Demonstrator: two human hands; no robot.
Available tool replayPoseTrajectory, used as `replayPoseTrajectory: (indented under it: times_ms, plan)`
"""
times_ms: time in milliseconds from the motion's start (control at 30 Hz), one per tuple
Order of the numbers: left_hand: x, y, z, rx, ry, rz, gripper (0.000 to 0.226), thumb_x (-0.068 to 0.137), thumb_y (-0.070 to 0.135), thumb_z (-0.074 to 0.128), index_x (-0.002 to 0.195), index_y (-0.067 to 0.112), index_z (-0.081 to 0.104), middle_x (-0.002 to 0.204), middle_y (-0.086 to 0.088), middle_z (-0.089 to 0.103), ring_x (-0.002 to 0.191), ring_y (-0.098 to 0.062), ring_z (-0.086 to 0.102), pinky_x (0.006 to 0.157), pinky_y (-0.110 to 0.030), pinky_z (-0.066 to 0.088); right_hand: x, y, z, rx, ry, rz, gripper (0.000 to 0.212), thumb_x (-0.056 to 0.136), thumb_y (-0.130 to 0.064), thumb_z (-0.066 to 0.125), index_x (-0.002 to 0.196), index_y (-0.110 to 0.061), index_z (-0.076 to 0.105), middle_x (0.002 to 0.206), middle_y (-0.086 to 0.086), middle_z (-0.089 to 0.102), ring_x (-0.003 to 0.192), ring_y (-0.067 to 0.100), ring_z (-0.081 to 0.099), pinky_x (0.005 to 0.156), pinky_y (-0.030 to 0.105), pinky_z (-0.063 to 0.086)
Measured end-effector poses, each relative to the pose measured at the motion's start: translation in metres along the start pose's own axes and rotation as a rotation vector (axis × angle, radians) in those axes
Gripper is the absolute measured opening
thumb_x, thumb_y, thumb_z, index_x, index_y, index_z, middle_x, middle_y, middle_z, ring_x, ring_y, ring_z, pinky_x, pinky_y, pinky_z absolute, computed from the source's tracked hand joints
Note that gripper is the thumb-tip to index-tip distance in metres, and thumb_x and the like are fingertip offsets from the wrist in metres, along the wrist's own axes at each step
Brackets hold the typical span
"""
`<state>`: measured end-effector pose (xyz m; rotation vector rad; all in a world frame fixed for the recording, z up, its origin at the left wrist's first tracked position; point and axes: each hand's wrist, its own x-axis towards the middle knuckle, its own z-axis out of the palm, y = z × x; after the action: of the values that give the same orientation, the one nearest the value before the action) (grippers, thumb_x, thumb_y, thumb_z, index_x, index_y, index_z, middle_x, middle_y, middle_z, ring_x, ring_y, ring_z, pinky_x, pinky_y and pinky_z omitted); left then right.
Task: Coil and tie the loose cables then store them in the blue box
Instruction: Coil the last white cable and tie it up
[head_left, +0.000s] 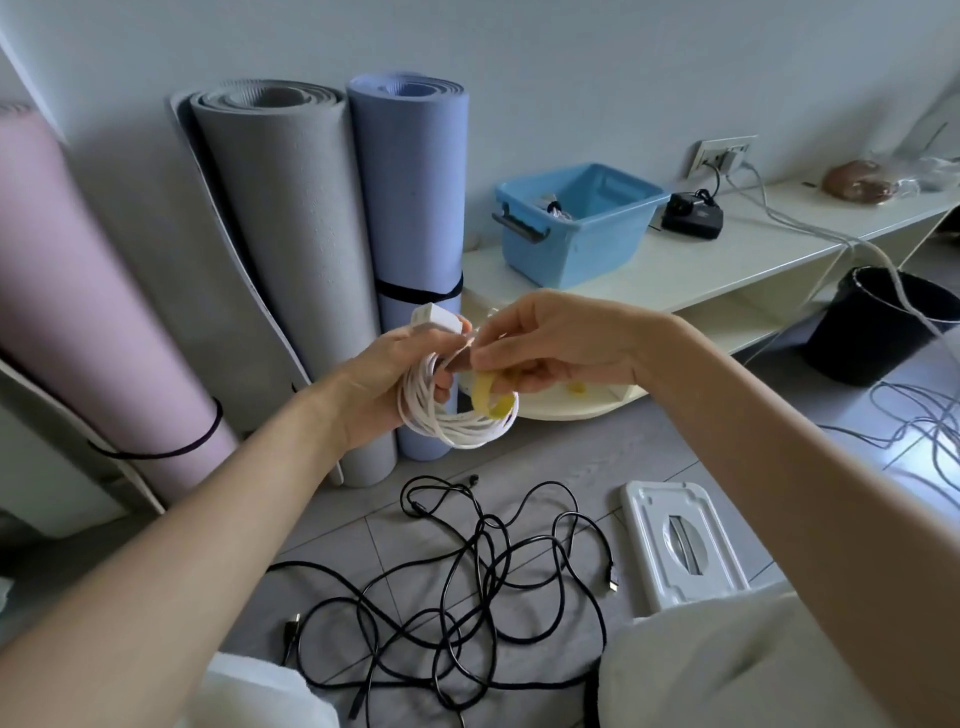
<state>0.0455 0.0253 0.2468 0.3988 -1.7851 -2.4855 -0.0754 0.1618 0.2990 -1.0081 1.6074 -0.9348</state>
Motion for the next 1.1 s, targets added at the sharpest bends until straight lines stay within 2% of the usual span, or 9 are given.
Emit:
replayPoseTrajectory:
  times_ms: [133, 233, 367, 500, 567, 700, 867, 1000, 1100]
  plan:
    - [-0.001, -0.001, 0.012, 0.061, -0.037, -0.054, 0.008, 0.078, 0.017, 0.060, 0.084, 0.012, 0.059, 0.059, 0.004, 0.058, 0.038, -0.001, 0.042, 0.040, -0.012, 0.038, -0.003, -0.002, -0.009, -0.216, 0.127, -0.094, 0.007, 0.082, -0.005, 0.066, 0.082, -0.011, 0.065, 0.074, 0.013, 0.065, 0.053, 0.011, 0.047, 0.051, 0.019, 0.038]
    - [0.000, -0.002, 0.015, 0.055, -0.010, -0.071, 0.005, 0.083, 0.012, 0.053, 0.081, 0.011, 0.057, 0.056, 0.005, 0.056, 0.037, -0.001, 0.040, 0.039, -0.012, 0.037, -0.002, 0.001, -0.007, -0.235, 0.174, -0.157, 0.010, 0.081, 0.001, 0.067, 0.083, -0.009, 0.064, 0.071, 0.014, 0.063, 0.050, 0.010, 0.046, 0.046, 0.015, 0.037]
    - [0.000, -0.002, 0.013, 0.033, 0.005, -0.068, 0.003, 0.084, 0.013, 0.055, 0.083, 0.013, 0.057, 0.057, 0.005, 0.052, 0.036, -0.001, 0.038, 0.038, -0.012, 0.036, 0.002, 0.004, -0.007, -0.229, 0.304, -0.212, 0.011, 0.079, -0.002, 0.070, 0.088, 0.000, 0.064, 0.075, 0.020, 0.063, 0.057, 0.020, 0.048, 0.048, 0.016, 0.039]
    - [-0.002, -0.004, 0.013, 0.017, -0.023, -0.103, 0.010, 0.076, 0.014, 0.058, 0.086, 0.013, 0.056, 0.057, 0.004, 0.051, 0.035, 0.000, 0.038, 0.038, -0.012, 0.035, 0.005, 0.005, -0.012, -0.331, 0.397, -0.231, 0.013, 0.074, -0.007, 0.076, 0.078, -0.006, 0.064, 0.067, 0.015, 0.060, 0.051, 0.012, 0.046, 0.048, 0.013, 0.039]
    - [-0.003, -0.004, 0.013, 0.019, -0.041, -0.118, 0.008, 0.075, 0.014, 0.057, 0.083, 0.012, 0.054, 0.057, 0.004, 0.052, 0.035, 0.000, 0.038, 0.038, -0.011, 0.035, 0.006, 0.006, -0.013, -0.364, 0.399, -0.228, 0.015, 0.072, -0.010, 0.078, 0.074, -0.009, 0.063, 0.063, 0.009, 0.059, 0.048, 0.008, 0.046, 0.048, 0.012, 0.038]
    - [-0.002, -0.004, 0.013, -0.001, -0.027, -0.134, 0.008, 0.075, 0.017, 0.058, 0.081, 0.014, 0.054, 0.056, 0.007, 0.048, 0.033, 0.001, 0.035, 0.037, -0.009, 0.032, 0.005, 0.005, -0.008, -0.336, 0.321, -0.240, 0.013, 0.075, -0.007, 0.075, 0.078, -0.007, 0.062, 0.067, 0.011, 0.060, 0.054, 0.012, 0.049, 0.050, 0.013, 0.042]
    - [-0.002, -0.004, 0.015, 0.036, -0.051, -0.144, 0.010, 0.076, 0.021, 0.056, 0.079, 0.018, 0.048, 0.047, 0.013, 0.035, 0.028, 0.001, 0.023, 0.036, -0.009, 0.024, 0.007, 0.005, -0.008, -0.241, 0.317, -0.285, 0.018, 0.074, -0.001, 0.074, 0.083, -0.011, 0.062, 0.079, 0.009, 0.063, 0.070, 0.017, 0.056, 0.068, 0.023, 0.047]
    - [-0.001, -0.003, 0.018, 0.054, -0.044, -0.153, 0.010, 0.080, 0.019, 0.055, 0.075, 0.019, 0.046, 0.044, 0.013, 0.030, 0.026, 0.001, 0.020, 0.036, -0.010, 0.018, 0.008, 0.005, -0.005, -0.205, 0.326, -0.306, 0.023, 0.075, 0.002, 0.072, 0.087, -0.014, 0.061, 0.077, 0.000, 0.063, 0.067, 0.010, 0.056, 0.067, 0.016, 0.049]
    - [0.000, -0.003, 0.017, 0.037, -0.054, -0.134, 0.015, 0.082, 0.017, 0.053, 0.071, 0.019, 0.043, 0.043, 0.013, 0.029, 0.025, 0.001, 0.021, 0.035, -0.010, 0.021, 0.009, 0.005, -0.003, -0.179, 0.356, -0.325, 0.028, 0.074, 0.003, 0.073, 0.088, -0.018, 0.060, 0.086, 0.003, 0.061, 0.071, 0.009, 0.056, 0.068, 0.017, 0.051]
